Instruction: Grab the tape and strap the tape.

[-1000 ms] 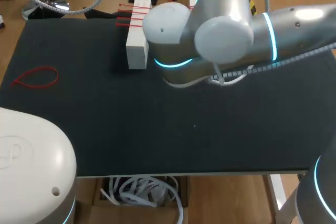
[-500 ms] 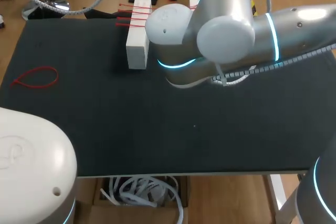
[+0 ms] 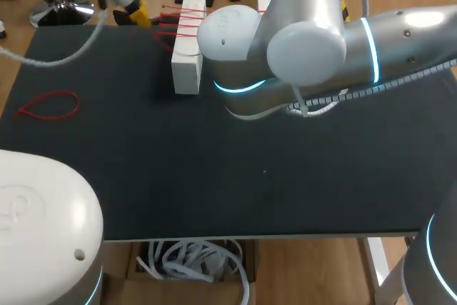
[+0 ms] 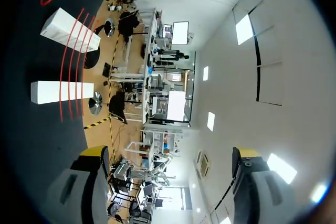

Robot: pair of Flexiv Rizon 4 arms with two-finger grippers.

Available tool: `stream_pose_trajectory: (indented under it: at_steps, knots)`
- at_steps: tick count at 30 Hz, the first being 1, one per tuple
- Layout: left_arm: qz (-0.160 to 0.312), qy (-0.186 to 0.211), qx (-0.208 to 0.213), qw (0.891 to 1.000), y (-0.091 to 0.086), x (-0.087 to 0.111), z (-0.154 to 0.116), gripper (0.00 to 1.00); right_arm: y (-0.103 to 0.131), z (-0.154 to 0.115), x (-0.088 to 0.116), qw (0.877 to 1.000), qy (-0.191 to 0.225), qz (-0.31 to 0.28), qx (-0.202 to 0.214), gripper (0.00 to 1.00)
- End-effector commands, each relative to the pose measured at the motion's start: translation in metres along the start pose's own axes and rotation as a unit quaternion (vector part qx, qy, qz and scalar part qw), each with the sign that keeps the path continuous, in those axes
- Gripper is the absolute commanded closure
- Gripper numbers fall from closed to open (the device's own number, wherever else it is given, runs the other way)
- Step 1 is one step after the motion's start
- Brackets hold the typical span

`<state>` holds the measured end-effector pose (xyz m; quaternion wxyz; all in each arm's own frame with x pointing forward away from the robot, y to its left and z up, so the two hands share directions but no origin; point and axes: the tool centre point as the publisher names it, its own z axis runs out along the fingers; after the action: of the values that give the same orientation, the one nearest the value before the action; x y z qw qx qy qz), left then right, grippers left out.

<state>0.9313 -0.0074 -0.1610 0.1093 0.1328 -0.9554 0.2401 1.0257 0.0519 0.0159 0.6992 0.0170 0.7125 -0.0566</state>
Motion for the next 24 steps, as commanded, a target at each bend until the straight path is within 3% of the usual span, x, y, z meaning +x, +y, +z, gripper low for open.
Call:
stream_pose_trajectory:
  at_steps: [1, 7, 12, 16, 20, 24]
  knots:
    - [-0.117, 0.013, 0.018, 0.993, 0.056, -0.009, -0.005, 1.0, 0.0, 0.0, -0.002, 1.0, 0.002, -0.001, 0.0, 0.0]
    - [-0.199, 0.011, 0.026, 0.98, 0.117, -0.025, -0.005, 1.0, 0.0, 0.0, -0.002, 1.0, 0.002, -0.001, 0.0, 0.0]
    - [-0.246, 0.003, 0.035, 0.969, 0.154, -0.035, -0.004, 1.0, 0.0, 0.0, -0.002, 1.0, 0.002, -0.001, 0.0, 0.0]
    - [-0.295, 0.033, 0.032, 0.954, 0.191, -0.042, 0.005, 1.0, 0.0, 0.0, -0.002, 1.0, 0.002, -0.001, 0.0, 0.0]
    - [-0.322, 0.051, 0.02, 0.945, 0.217, -0.042, 0.003, 1.0, 0.0, 0.0, -0.002, 1.0, 0.002, -0.001, 0.0, 0.0]
    - [-0.361, 0.078, -0.008, 0.929, 0.24, -0.044, 0.004, 1.0, 0.0, 0.0, -0.002, 1.0, 0.002, -0.001, 0.0, 0.0]
